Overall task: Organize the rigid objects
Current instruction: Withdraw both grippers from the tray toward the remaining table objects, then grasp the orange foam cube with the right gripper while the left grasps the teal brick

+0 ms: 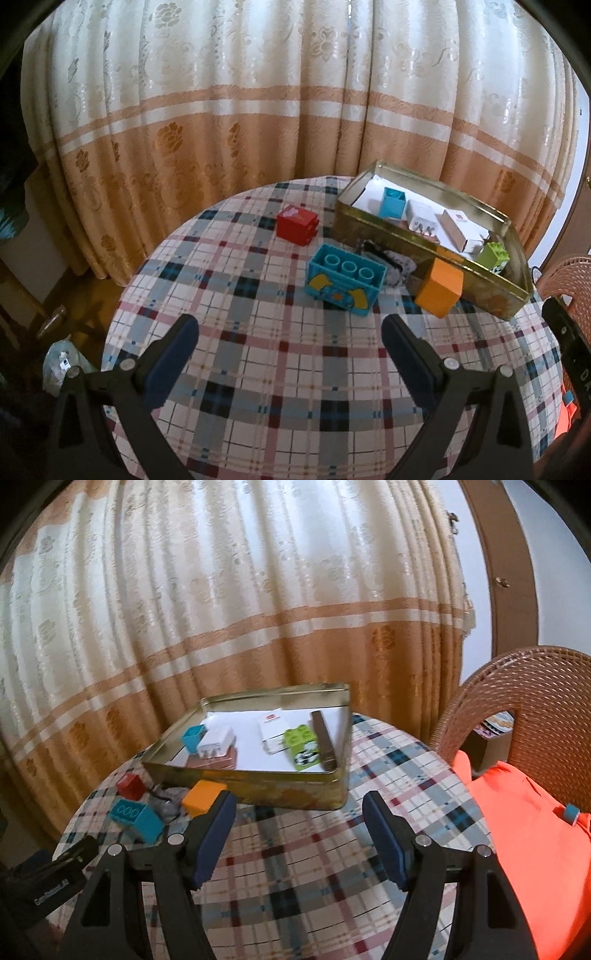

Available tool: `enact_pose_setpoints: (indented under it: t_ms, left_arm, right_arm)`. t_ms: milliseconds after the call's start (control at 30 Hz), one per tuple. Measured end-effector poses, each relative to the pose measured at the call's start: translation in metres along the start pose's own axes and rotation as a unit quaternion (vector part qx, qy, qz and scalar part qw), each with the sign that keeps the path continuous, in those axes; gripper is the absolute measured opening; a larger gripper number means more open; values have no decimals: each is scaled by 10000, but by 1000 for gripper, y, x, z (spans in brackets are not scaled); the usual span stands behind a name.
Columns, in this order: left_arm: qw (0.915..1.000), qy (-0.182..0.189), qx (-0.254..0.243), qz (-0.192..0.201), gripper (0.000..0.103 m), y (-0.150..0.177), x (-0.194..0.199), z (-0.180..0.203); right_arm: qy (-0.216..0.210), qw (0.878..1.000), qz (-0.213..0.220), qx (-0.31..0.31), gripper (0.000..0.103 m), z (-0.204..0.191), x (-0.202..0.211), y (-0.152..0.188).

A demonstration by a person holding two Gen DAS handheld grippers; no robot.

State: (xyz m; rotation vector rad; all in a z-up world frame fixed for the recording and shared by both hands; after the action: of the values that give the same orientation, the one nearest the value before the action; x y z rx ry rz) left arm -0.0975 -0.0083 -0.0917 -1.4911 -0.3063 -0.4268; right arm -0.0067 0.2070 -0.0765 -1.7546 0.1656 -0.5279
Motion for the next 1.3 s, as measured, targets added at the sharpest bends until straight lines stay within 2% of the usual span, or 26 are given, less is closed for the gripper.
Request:
enact_pose_setpoints:
  t_ms: [300,433,633,800,1067,1300]
  left_arm:
    - [9999,25,82,-80,101,3,-1,-10]
    - [9999,-43,-96,-111,101,5,-4,-7]
    - [9999,-9,-105,-117,101,0,-9,-8]
    - [9997,17,-191,-120,101,-8,-18,-8]
    - [9994,8,-295,-152,101,-11,-28,-10]
    - [9993,7,-301,-227,101,-10,-34,-15]
  right_arm:
    - [-221,9995,-202,47,73,-19,1,8]
    - [-332,9986,-404,-64,73,-25,-5,12]
    - [-715,9947,-742,-53,73,-48,-26,17]
    - [-849,9915,-989,-63,73,-60,-49,23]
    - [-879,9857,-1409,-285,73,-74,-80,36]
    - [-623,9840,-1663,-144,73,-85,-109,48]
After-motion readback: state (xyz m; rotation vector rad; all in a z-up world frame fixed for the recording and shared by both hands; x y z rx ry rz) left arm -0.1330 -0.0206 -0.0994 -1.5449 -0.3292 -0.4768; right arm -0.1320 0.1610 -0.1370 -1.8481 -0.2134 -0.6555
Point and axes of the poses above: each gripper's, at about its wrist camera, not at the fingertips, and x roughly against the way its jaws point, z to its right, y to its underside, the point moved 6 cm from there along -x, roughly the way its jaws point, and after that the axes turned 14 degrees about z, right-handed, at the moved point
